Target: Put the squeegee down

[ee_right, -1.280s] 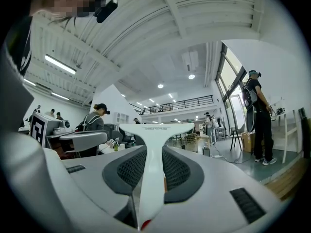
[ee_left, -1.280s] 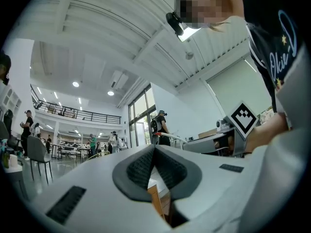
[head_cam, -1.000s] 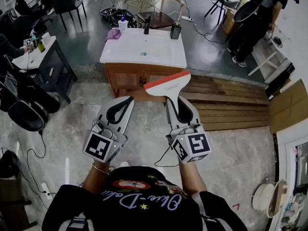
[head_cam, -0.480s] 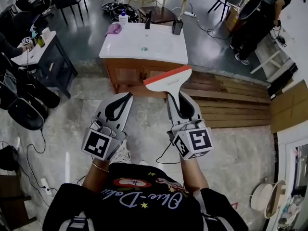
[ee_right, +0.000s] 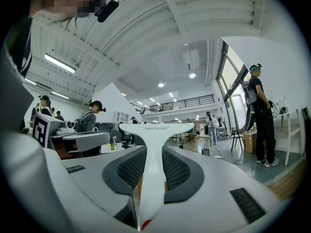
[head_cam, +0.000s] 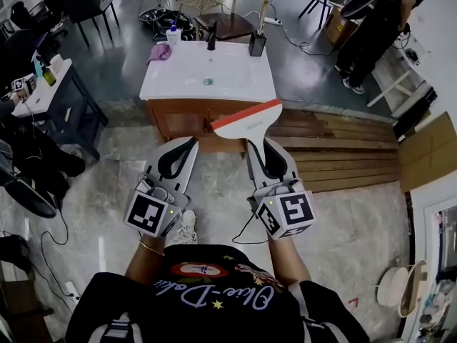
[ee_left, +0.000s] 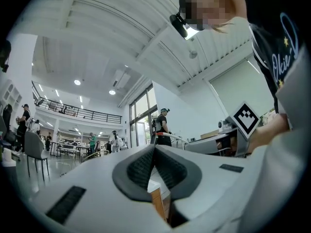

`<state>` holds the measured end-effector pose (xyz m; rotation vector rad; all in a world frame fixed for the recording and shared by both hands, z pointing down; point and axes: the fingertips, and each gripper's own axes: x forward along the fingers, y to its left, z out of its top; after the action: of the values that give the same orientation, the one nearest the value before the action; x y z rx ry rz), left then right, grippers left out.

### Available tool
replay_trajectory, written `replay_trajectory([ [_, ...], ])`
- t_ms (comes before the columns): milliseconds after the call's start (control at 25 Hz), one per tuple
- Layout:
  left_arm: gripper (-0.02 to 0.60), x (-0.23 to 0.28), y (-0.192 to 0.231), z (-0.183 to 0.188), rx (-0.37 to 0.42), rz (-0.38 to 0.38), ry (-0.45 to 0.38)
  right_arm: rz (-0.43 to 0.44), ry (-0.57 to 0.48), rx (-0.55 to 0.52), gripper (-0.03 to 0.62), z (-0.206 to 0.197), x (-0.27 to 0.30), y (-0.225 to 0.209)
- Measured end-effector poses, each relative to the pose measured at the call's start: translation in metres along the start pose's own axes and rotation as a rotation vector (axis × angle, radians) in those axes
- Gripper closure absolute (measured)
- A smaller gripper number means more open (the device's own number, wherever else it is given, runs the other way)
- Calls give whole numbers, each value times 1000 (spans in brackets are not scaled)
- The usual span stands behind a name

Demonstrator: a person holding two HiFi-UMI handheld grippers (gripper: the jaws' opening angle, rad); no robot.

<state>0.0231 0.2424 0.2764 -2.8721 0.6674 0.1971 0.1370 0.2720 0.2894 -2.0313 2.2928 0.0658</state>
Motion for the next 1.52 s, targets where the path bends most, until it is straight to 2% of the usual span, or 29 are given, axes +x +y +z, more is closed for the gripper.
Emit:
replay_trajectory([
  [160,586,16,12,-8,-6,-27,4,-19,16,3,507,-6,16,-8],
  [440,586,33,42,-19,-18,-27,22,-39,27,12,507,-9,47,-18],
  [1520,586,60,138,-43,-47,-53,18,-62,44,-7,507,-19,146,-11],
])
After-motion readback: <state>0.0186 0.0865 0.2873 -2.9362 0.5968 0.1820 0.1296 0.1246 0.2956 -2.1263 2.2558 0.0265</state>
